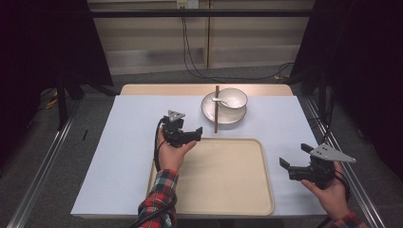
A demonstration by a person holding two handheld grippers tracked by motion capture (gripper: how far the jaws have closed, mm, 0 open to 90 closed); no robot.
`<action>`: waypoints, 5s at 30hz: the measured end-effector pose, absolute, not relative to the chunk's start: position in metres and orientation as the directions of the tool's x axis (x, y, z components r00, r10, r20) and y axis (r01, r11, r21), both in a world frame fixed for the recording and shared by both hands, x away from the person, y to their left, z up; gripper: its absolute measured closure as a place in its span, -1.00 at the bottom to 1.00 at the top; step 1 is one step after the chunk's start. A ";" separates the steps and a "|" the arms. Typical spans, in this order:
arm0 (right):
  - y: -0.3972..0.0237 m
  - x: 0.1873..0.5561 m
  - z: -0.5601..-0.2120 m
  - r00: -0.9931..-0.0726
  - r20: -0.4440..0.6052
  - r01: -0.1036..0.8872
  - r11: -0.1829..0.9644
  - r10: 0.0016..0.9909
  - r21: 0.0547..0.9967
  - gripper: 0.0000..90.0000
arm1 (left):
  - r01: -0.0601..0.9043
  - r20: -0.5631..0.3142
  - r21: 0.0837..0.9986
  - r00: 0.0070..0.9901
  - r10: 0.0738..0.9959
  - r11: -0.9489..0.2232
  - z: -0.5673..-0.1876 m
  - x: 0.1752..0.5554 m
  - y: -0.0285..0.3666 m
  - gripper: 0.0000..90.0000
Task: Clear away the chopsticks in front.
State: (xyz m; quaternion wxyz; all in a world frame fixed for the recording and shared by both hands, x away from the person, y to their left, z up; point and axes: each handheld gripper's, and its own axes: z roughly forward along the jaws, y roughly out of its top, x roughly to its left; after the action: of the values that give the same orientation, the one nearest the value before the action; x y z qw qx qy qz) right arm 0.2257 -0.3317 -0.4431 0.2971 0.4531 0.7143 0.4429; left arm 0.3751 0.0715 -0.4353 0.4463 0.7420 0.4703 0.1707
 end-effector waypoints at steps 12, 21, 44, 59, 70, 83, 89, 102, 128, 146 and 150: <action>-0.333 0.227 -0.443 -0.416 -0.023 0.383 0.198 0.909 0.902 -0.92 | 0.576 -0.165 0.800 0.482 0.861 -0.169 -0.441 0.397 0.038 -0.51; -0.332 0.228 -0.443 -0.423 -0.035 0.379 0.211 0.906 0.901 -0.89 | 0.583 -0.135 0.785 0.493 0.860 -0.211 -0.450 0.406 0.010 -0.14; -0.333 0.228 -0.444 -0.424 -0.037 0.387 0.218 0.905 0.896 -0.88 | 0.663 -0.174 0.728 0.426 0.888 -0.175 -0.462 0.418 -0.011 0.72; -0.334 0.228 -0.444 -0.424 -0.034 0.393 0.218 0.905 0.893 -0.88 | 0.693 -0.234 0.718 0.329 0.915 -0.065 -0.456 0.413 0.019 0.92; -0.334 0.229 -0.444 -0.423 -0.032 0.387 0.213 0.905 0.897 -0.91 | 0.674 -0.281 0.739 0.276 0.919 0.024 -0.446 0.383 0.058 0.92; -0.331 0.228 -0.444 -0.429 -0.038 0.385 0.221 0.903 0.896 -0.93 | 0.658 -0.293 0.751 0.246 0.924 0.063 -0.437 0.333 0.096 0.92; -0.331 0.229 -0.444 -0.426 -0.039 0.388 0.221 0.904 0.895 -0.93 | 0.661 -0.325 0.740 0.193 0.926 0.122 -0.436 0.313 0.109 0.92; -0.332 0.228 -0.444 -0.426 -0.046 0.380 0.225 0.904 0.897 -0.93 | 0.654 -0.299 0.747 0.165 0.940 0.123 -0.436 0.276 0.127 0.92; -0.331 0.227 -0.444 -0.424 -0.052 0.384 0.231 0.904 0.894 -0.93 | 0.669 -0.340 0.722 0.122 0.932 0.176 -0.440 0.210 0.148 0.92; -0.329 0.228 -0.444 -0.430 -0.062 0.379 0.242 0.901 0.893 -0.92 | 0.681 -0.344 0.713 0.131 0.930 0.168 -0.437 0.183 0.152 0.92; -0.328 0.228 -0.444 -0.429 -0.062 0.381 0.243 0.901 0.892 -0.92 | 0.682 -0.342 0.711 0.122 0.932 0.172 -0.436 0.177 0.155 0.92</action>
State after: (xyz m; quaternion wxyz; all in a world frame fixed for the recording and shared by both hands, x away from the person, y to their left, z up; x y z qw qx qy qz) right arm 0.2275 -0.3282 -0.4442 0.3026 0.4402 0.7281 0.4296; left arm 0.1767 0.1554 -0.4357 0.4123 0.6255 0.6449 0.1514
